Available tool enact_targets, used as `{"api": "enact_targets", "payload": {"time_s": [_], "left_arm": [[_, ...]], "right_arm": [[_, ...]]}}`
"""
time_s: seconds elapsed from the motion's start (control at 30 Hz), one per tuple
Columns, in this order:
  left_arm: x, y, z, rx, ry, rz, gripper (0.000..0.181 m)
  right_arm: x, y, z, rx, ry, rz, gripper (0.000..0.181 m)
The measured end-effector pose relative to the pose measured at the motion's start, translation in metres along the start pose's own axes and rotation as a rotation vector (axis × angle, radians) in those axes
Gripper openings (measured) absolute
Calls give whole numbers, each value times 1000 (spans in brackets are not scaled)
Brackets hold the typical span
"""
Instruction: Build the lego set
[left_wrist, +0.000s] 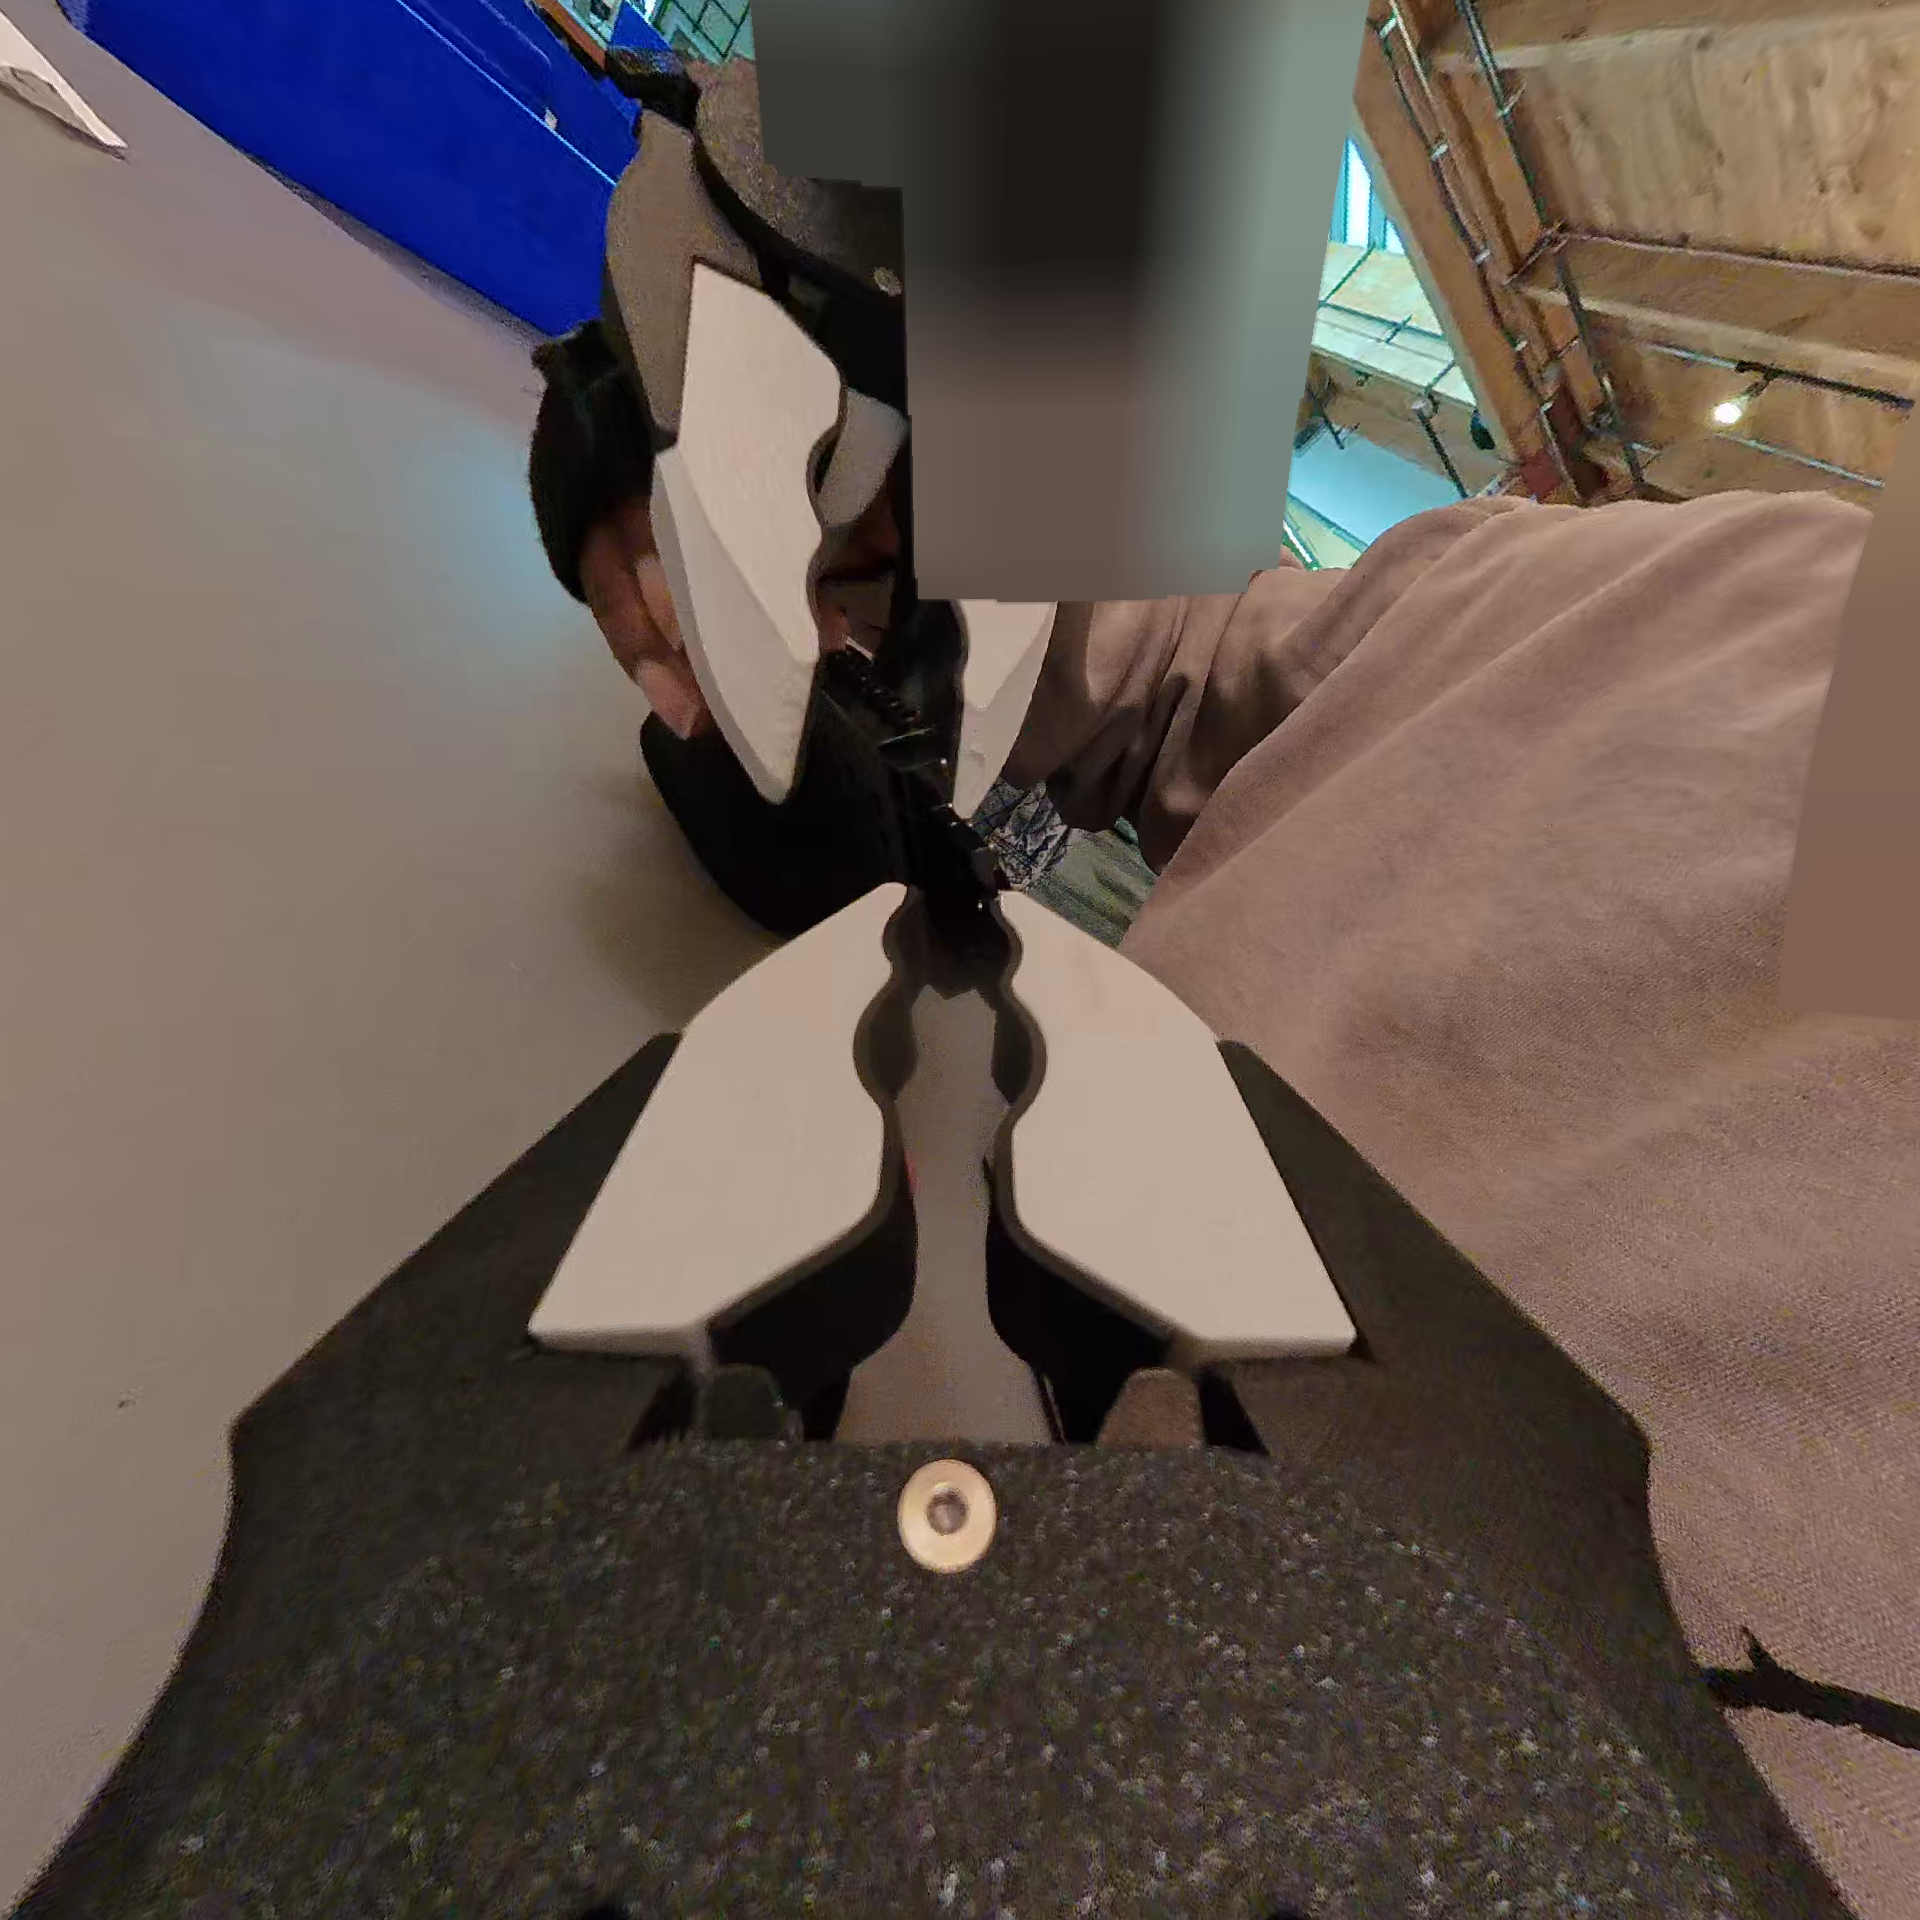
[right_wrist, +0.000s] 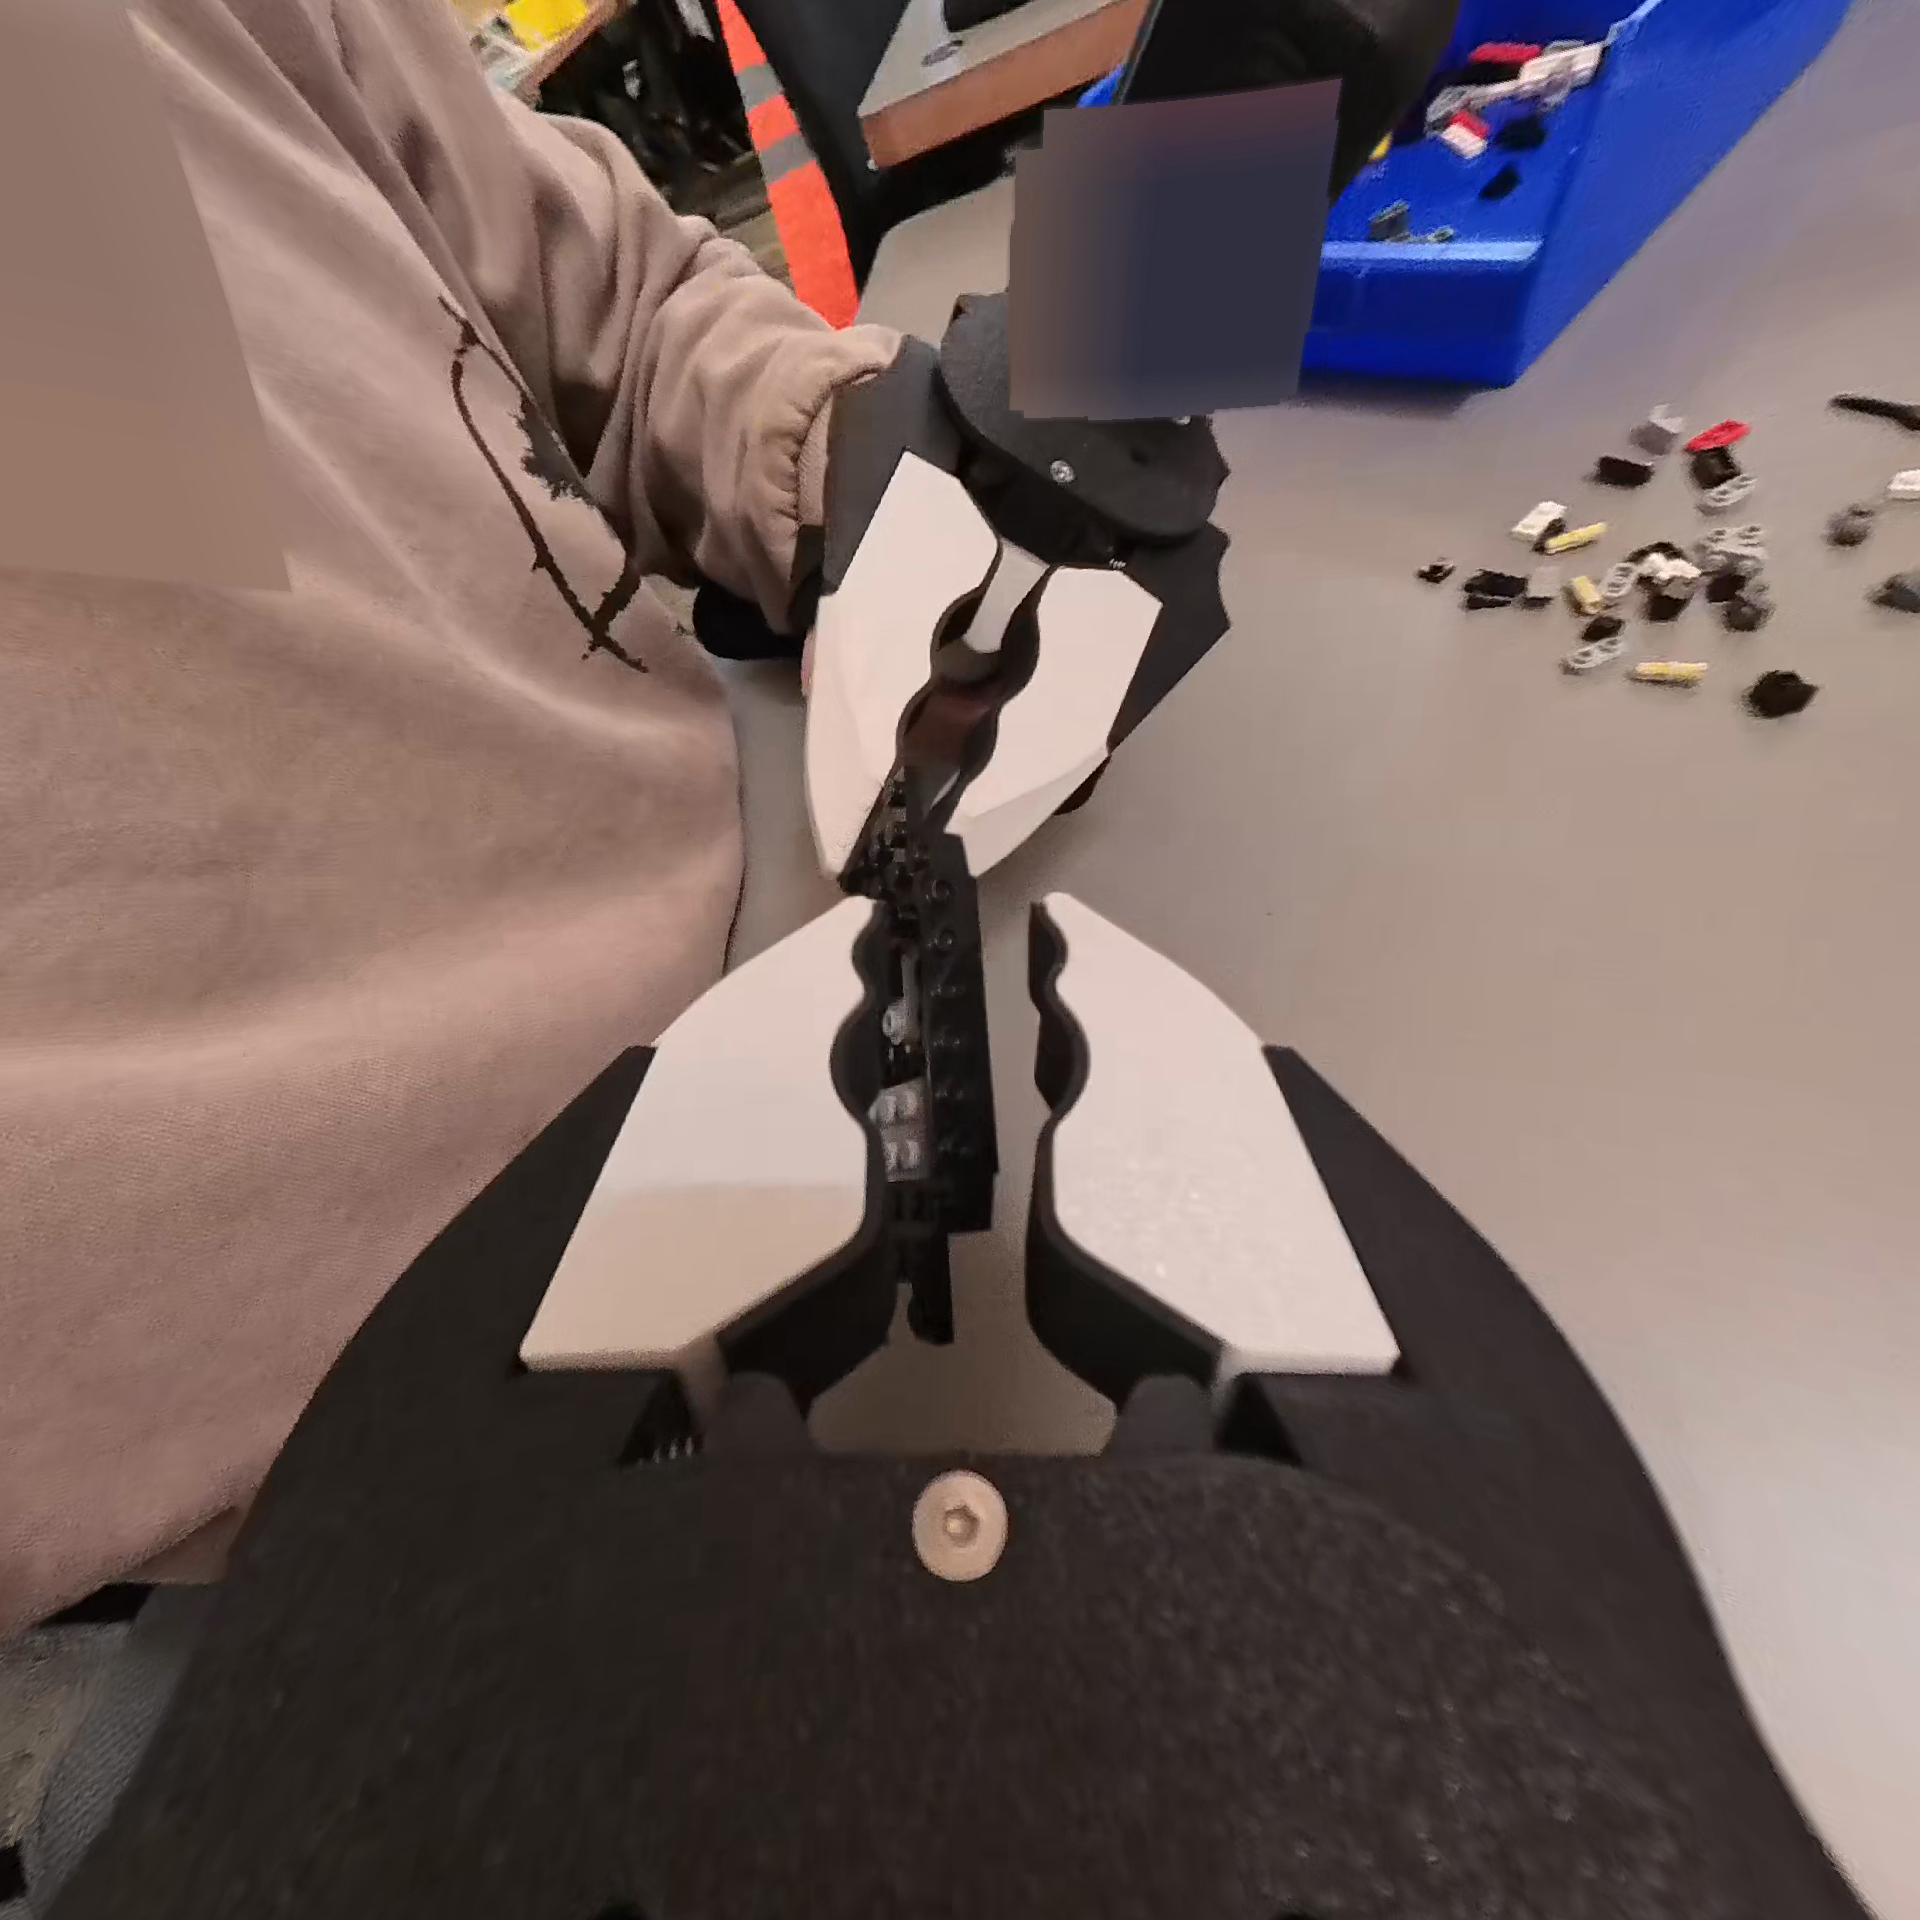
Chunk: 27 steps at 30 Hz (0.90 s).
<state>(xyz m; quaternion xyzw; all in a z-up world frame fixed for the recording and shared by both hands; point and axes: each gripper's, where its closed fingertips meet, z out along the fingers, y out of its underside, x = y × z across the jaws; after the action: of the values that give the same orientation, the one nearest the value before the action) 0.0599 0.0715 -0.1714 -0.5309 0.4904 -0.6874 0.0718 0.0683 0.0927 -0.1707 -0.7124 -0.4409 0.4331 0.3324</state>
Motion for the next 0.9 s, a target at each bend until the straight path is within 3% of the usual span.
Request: {"api": "enact_targets", "payload": {"time_s": [0.07, 0.47, 0.9], "left_arm": [[-1, 2, -1, -10, -14, 15, 10], [-13, 13, -8, -103, -118, 127, 9], [-22, 21, -9, -135, -226, 192, 8]], "right_arm": [[-4, 1, 3, -1, -21, -19, 16], [-2, 9, 14, 33, 3, -12, 11], [2, 15, 20, 25, 154, -28, 11]]}}
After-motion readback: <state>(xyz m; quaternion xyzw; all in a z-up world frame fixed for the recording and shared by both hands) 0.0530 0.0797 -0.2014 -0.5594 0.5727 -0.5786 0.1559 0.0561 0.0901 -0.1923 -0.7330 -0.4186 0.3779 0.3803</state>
